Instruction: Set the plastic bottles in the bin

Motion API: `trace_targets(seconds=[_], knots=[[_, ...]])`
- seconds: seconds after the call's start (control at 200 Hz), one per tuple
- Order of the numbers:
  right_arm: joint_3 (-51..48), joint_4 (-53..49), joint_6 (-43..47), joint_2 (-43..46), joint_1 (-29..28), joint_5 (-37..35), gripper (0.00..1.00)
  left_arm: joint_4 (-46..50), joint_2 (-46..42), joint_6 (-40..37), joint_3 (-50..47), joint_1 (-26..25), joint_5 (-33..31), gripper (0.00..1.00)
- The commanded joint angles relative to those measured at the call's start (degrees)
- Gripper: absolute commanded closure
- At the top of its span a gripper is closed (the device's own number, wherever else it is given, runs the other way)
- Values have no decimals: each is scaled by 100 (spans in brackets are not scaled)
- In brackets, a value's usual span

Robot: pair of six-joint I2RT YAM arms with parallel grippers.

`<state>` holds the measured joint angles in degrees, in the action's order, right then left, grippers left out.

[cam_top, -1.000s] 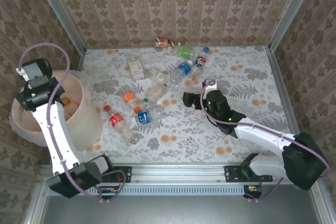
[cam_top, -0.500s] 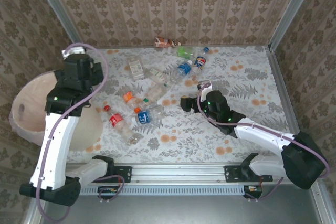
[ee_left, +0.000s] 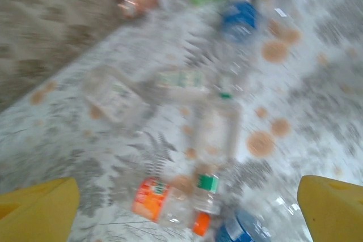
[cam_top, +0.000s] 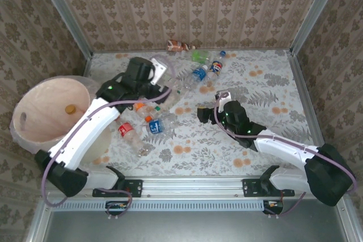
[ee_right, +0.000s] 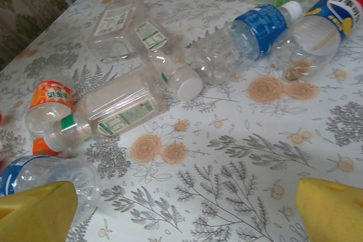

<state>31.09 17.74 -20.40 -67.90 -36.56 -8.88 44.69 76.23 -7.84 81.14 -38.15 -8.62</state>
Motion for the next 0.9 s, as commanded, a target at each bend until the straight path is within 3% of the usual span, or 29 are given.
trace_targets(seconds=[0.0,0.155,0.355,0.5,0.895], knots=[[-167,37,-60,295,32,-436,0,569,492,-782,-138,-201,837,0],[-378,106,-120,548,61,-746,0,122,1274,-1320,-717,-558,370,0],[-492,-22,-119,803,105,-822,0,-363,1922,-1404,-1106,-574,423,0],[-590,-25,-140,914,138,-874,0,-921,2164,-1555,-1542,-616,-172,0],[-603,-68,-117,971,151,-850,0,-1310,2385,-1556,-1903,-622,-551,24]])
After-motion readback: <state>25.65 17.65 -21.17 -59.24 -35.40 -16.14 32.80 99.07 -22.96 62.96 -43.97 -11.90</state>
